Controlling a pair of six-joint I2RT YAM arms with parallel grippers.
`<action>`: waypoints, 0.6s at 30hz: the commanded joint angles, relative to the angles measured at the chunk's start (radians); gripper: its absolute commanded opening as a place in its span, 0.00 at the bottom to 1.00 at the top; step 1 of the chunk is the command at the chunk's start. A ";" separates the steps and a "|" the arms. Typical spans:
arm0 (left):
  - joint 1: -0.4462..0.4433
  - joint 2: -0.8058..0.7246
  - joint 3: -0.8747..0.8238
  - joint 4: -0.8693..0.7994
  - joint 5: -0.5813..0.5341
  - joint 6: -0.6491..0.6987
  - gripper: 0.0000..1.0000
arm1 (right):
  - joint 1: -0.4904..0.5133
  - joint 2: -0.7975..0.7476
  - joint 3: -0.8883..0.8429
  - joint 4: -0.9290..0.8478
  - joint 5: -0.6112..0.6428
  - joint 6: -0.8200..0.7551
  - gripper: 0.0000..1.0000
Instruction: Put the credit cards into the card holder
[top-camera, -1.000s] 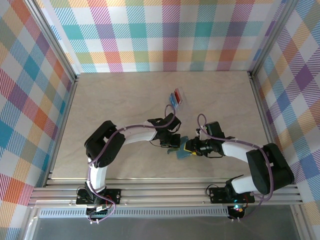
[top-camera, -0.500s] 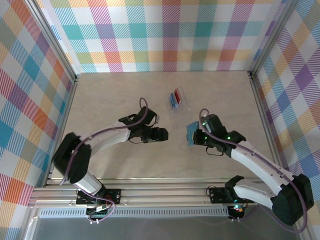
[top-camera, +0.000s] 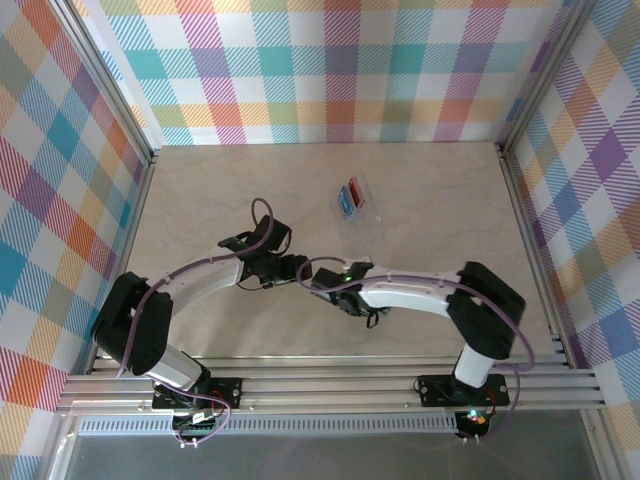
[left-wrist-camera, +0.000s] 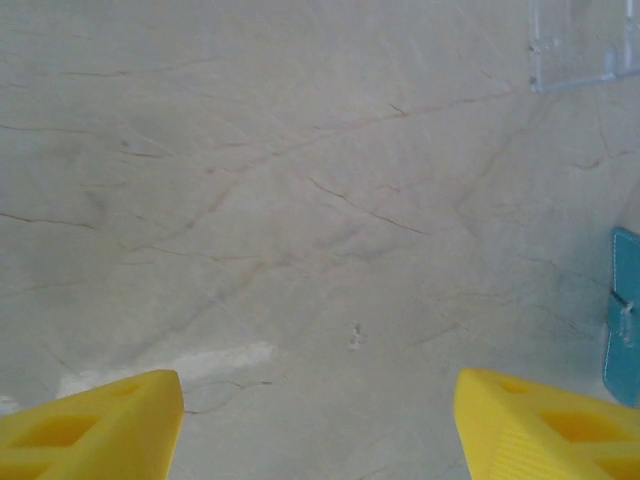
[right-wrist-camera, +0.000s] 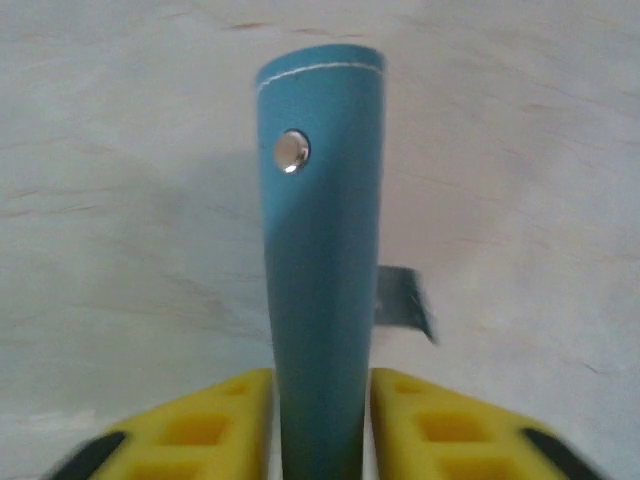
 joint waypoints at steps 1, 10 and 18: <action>0.021 -0.030 -0.023 0.000 0.014 -0.017 0.72 | 0.014 0.018 0.012 0.166 -0.151 -0.084 0.45; -0.021 -0.006 0.007 0.036 0.079 0.004 0.75 | -0.085 -0.261 -0.024 0.159 -0.290 -0.256 0.58; -0.192 0.176 0.202 -0.002 0.083 0.032 0.79 | -0.198 -0.346 -0.125 0.072 -0.222 -0.307 0.51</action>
